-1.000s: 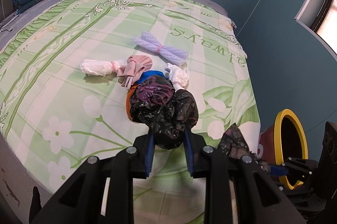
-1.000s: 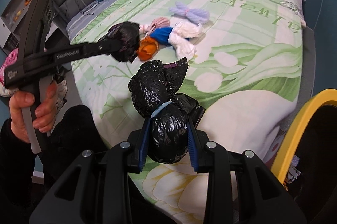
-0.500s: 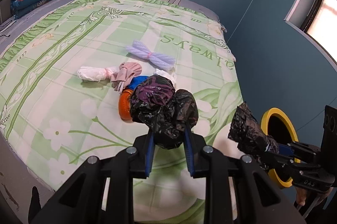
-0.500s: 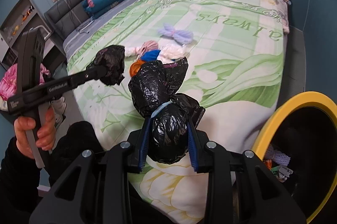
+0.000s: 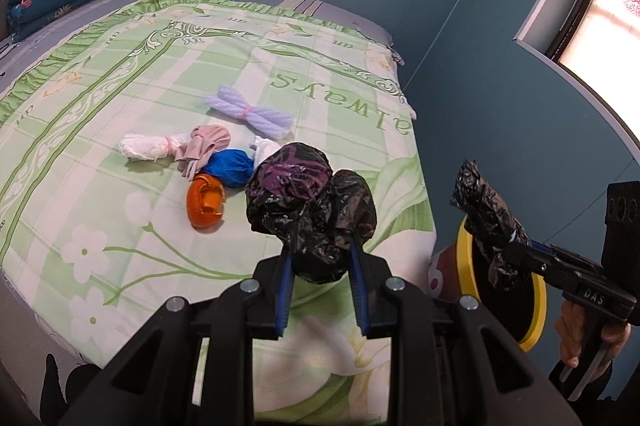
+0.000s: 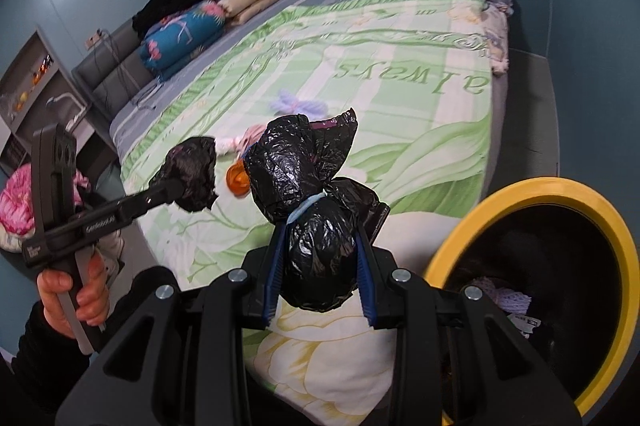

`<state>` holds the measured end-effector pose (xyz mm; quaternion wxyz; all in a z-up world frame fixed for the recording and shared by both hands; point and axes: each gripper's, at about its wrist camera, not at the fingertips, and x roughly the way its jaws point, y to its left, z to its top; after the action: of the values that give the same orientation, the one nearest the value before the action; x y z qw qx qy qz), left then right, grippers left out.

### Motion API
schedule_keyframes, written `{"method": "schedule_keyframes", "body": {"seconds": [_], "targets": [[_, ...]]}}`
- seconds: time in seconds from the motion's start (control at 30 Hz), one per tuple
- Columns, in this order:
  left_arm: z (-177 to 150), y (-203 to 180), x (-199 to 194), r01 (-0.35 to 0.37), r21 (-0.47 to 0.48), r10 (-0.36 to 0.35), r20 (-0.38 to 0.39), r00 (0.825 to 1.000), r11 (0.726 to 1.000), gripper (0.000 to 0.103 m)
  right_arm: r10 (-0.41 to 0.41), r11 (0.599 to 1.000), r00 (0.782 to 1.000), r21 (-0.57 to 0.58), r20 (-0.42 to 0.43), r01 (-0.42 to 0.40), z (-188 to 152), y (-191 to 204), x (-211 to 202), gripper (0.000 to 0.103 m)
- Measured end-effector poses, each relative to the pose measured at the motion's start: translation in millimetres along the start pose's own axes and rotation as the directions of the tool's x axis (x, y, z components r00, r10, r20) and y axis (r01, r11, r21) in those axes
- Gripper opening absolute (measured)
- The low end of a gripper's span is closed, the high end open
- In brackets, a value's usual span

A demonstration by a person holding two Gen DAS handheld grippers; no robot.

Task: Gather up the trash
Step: 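Lift both black bags and carry them over the yellow-rimmed bin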

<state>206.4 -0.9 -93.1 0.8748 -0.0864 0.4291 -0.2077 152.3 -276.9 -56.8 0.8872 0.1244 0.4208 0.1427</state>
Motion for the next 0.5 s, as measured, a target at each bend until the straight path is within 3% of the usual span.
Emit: {"method": "schedule_keyframes", "body": {"seconds": [0.5], "targets": [[4,-66,-1,0.08,0.087,-0.081,0.0,0.997,0.993,0.023,-0.095,0.991,0.99,0.101,0.105,0.084,-4,-44,-54,0.031]]}}
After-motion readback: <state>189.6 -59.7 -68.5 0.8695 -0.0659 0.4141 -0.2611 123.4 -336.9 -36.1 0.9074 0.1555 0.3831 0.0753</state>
